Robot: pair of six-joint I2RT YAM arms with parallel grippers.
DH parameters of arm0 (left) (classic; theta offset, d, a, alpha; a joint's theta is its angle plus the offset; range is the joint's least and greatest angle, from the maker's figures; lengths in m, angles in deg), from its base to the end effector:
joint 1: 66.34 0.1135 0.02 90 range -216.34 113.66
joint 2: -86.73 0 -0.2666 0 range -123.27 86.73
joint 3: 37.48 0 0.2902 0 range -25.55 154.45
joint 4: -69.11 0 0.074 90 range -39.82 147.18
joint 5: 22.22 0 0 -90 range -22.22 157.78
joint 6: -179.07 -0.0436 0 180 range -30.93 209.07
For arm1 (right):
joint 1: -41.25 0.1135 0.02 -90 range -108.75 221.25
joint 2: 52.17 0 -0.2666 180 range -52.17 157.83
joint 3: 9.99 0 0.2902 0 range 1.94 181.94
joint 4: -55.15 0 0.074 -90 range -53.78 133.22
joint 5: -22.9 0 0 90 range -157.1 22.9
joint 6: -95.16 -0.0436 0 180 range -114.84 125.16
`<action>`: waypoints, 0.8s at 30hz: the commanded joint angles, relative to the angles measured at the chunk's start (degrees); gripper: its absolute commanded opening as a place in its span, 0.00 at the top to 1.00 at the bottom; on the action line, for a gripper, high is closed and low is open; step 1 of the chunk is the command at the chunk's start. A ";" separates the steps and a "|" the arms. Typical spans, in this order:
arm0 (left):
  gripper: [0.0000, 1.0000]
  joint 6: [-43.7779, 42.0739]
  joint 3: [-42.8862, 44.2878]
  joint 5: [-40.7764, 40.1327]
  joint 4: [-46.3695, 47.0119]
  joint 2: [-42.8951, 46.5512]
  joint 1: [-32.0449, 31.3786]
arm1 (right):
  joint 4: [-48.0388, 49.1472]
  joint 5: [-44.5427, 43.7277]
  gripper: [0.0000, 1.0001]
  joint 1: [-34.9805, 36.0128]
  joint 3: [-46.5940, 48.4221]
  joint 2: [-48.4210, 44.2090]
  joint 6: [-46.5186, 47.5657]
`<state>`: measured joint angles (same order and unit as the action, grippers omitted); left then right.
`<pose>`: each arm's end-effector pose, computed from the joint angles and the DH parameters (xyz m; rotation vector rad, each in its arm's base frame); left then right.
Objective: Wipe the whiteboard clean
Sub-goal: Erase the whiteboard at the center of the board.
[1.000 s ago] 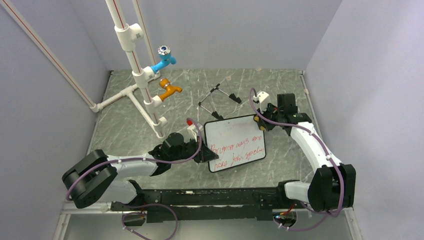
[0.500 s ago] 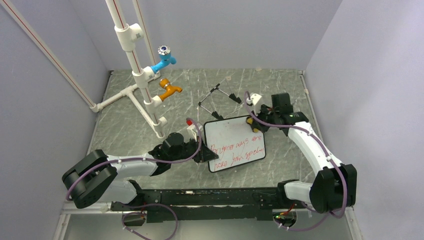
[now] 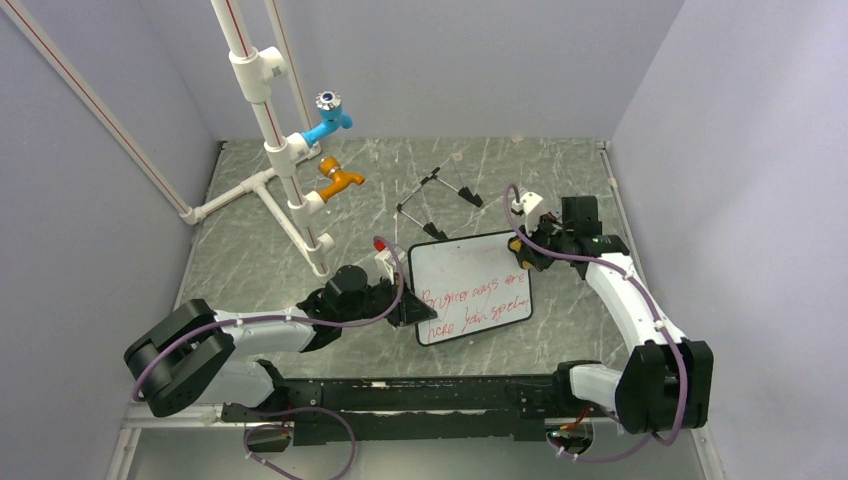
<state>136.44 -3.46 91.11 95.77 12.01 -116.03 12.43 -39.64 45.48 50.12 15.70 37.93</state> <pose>0.1682 -0.2250 0.1538 0.3755 2.0629 -1.4940 0.2766 0.0406 0.2343 -0.9380 2.1556 0.3472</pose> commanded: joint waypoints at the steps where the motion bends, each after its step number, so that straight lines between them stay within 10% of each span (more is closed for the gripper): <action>1: 1.00 -3.12 0.55 4.95 7.83 2.61 -0.94 | -0.62 7.37 1.00 0.88 2.21 2.05 3.16; 6: 1.00 -3.17 0.61 5.05 8.08 2.40 -0.93 | -13.67 12.65 1.00 4.79 -0.06 2.53 16.54; 16: 1.00 -3.10 0.25 5.14 7.96 2.77 -0.91 | 5.61 -4.50 1.00 -0.80 3.33 1.93 -1.72; 24: 1.00 -3.51 0.19 4.60 7.04 3.58 -0.90 | -1.62 7.00 1.00 0.07 4.38 2.18 5.63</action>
<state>136.22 -3.79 90.35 95.44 12.97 -116.01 13.39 -40.18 44.80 52.94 18.65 38.02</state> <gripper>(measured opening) 0.066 0.007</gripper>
